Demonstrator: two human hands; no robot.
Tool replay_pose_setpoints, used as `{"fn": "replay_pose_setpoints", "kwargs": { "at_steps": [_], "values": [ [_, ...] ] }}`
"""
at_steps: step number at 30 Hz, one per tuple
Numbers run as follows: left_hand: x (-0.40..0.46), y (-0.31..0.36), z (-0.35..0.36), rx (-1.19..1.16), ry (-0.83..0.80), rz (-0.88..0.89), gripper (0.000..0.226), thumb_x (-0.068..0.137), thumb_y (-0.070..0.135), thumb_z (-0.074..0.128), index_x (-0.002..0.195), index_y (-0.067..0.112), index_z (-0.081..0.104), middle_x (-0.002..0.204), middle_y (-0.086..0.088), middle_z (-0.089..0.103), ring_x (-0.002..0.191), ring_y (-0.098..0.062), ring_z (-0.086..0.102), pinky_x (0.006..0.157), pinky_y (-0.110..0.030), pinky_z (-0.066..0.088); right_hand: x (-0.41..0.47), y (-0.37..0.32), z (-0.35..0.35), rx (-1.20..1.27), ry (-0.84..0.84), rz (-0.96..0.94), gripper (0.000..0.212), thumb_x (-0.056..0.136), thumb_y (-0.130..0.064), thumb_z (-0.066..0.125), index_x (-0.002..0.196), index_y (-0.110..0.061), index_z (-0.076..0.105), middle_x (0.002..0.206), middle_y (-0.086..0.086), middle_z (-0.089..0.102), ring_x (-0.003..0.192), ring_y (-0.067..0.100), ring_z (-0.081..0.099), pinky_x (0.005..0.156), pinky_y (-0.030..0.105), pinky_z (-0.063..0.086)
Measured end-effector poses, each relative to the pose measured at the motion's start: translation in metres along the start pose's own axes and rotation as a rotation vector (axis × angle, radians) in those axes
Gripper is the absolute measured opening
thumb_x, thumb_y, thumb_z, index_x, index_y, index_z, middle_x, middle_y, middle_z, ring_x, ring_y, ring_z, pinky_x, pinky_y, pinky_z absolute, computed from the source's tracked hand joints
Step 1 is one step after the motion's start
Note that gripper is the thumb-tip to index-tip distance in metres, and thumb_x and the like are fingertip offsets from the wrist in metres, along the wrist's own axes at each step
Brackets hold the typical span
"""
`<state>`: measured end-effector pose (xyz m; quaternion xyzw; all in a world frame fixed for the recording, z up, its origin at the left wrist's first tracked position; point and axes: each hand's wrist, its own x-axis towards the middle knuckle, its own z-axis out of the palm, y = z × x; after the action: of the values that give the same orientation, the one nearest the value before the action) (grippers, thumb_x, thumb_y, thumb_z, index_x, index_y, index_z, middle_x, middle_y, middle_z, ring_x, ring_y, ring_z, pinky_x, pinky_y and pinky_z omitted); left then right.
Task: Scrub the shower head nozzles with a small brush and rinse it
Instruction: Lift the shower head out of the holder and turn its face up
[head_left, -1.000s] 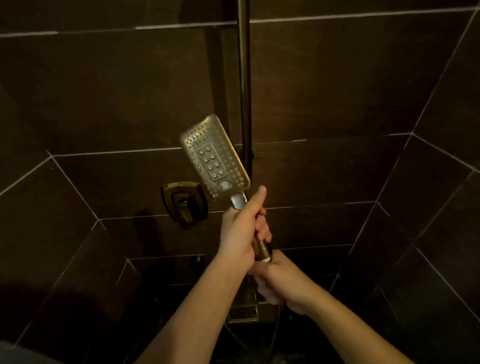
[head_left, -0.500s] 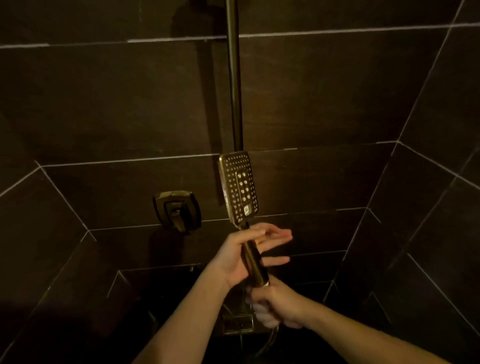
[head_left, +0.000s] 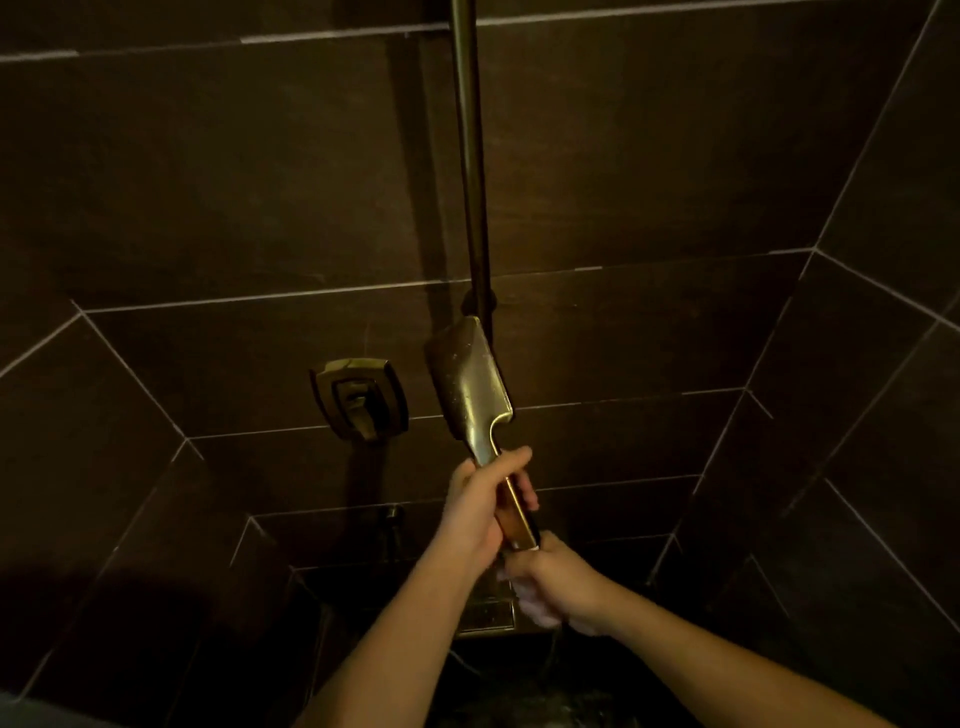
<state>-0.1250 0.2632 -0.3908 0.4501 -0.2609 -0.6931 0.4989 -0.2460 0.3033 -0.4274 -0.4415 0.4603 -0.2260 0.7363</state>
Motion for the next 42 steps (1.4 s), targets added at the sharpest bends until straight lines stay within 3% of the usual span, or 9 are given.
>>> {"fn": "replay_pose_setpoints", "kwargs": {
  "at_steps": [7, 13, 15, 24, 31, 33, 36, 39, 42],
  "values": [
    [-0.012, 0.037, 0.004, -0.236, -0.52, -0.06, 0.022, 0.081, 0.025, 0.069, 0.07, 0.006, 0.068, 0.042, 0.0, 0.045, 0.033, -0.012, 0.042, 0.041, -0.022, 0.031, -0.009, -0.026, -0.001, 0.126, -0.476, 0.214, 0.041, 0.087, -0.015, 0.048, 0.049, -0.024, 0.034, 0.041, -0.011, 0.028, 0.037, 0.005, 0.014, 0.036, 0.016, 0.012],
    [-0.01, 0.024, 0.035, -0.022, 0.305, 0.066, 0.031, 0.096, 0.035, 0.064, 0.07, 0.02, 0.054, 0.047, 0.007, 0.038, 0.039, -0.009, 0.034, 0.043, -0.026, 0.03, -0.006, -0.027, 0.012, -0.129, 0.123, -0.024, 0.024, 0.092, -0.017, 0.056, 0.069, -0.019, 0.054, 0.052, -0.005, 0.044, 0.041, 0.008, 0.036, 0.04, 0.021, 0.025],
    [-0.012, 0.018, 0.037, 0.032, 0.371, 0.139, 0.024, 0.098, 0.035, 0.062, 0.08, 0.019, 0.055, 0.051, 0.008, 0.042, 0.043, -0.008, 0.039, 0.049, -0.027, 0.036, -0.006, -0.025, 0.02, -0.19, 0.227, -0.121, 0.027, 0.095, -0.02, 0.056, 0.067, -0.019, 0.057, 0.051, -0.006, 0.048, 0.043, 0.007, 0.041, 0.044, 0.021, 0.031],
    [-0.039, 0.045, 0.03, -0.135, -0.129, 0.218, 0.035, 0.084, 0.026, 0.067, 0.113, 0.006, 0.063, 0.085, -0.007, 0.063, 0.077, -0.017, 0.061, 0.076, -0.032, 0.048, -0.03, -0.059, 0.0, 0.007, -0.095, 0.016, 0.015, 0.085, -0.011, 0.055, 0.071, -0.017, 0.052, 0.051, -0.003, 0.036, 0.039, 0.009, 0.028, 0.039, 0.024, 0.015],
    [-0.044, 0.072, 0.029, -0.14, -0.561, 0.264, 0.015, 0.078, 0.015, 0.071, 0.089, 0.013, 0.08, 0.106, -0.019, 0.076, 0.1, -0.03, 0.074, 0.076, -0.035, 0.059, -0.029, -0.067, 0.005, 0.063, -0.645, 0.152, 0.044, 0.089, -0.016, 0.047, 0.052, -0.023, 0.025, 0.044, -0.008, 0.017, 0.034, 0.004, 0.014, 0.036, 0.015, 0.011],
    [-0.042, 0.075, 0.03, -0.169, -0.636, 0.171, 0.022, 0.084, 0.024, 0.069, 0.098, 0.011, 0.08, 0.073, -0.009, 0.074, 0.066, -0.018, 0.073, 0.056, -0.027, 0.055, -0.027, -0.067, 0.008, 0.096, -0.707, 0.16, 0.045, 0.087, -0.018, 0.053, 0.054, -0.022, 0.024, 0.045, -0.008, 0.017, 0.036, 0.005, 0.013, 0.037, 0.014, 0.012],
    [-0.031, 0.074, 0.03, -0.157, -0.511, 0.107, 0.033, 0.093, 0.034, 0.066, 0.069, 0.011, 0.062, 0.04, 0.006, 0.038, 0.03, -0.006, 0.036, 0.033, -0.021, 0.029, -0.025, -0.065, 0.017, 0.122, -0.441, 0.119, 0.041, 0.09, -0.015, 0.051, 0.054, -0.024, 0.035, 0.043, -0.009, 0.028, 0.033, 0.003, 0.022, 0.036, 0.017, 0.014],
    [-0.025, 0.064, 0.038, 0.013, 0.053, 0.193, 0.032, 0.094, 0.027, 0.065, 0.067, 0.018, 0.051, 0.046, 0.005, 0.036, 0.036, -0.01, 0.032, 0.037, -0.024, 0.027, -0.013, -0.057, 0.028, -0.193, 0.168, -0.084, 0.027, 0.091, -0.016, 0.055, 0.064, -0.014, 0.054, 0.048, -0.001, 0.044, 0.039, 0.011, 0.039, 0.041, 0.025, 0.026],
    [-0.025, 0.048, 0.046, 0.159, 0.29, 0.305, 0.021, 0.099, 0.029, 0.063, 0.079, 0.021, 0.06, 0.05, 0.007, 0.043, 0.043, -0.01, 0.04, 0.044, -0.026, 0.033, 0.004, -0.045, 0.034, -0.339, 0.368, -0.226, 0.03, 0.092, -0.027, 0.058, 0.082, 0.0, 0.069, 0.068, 0.017, 0.066, 0.06, 0.022, 0.058, 0.057, 0.035, 0.044]
  ]
}}
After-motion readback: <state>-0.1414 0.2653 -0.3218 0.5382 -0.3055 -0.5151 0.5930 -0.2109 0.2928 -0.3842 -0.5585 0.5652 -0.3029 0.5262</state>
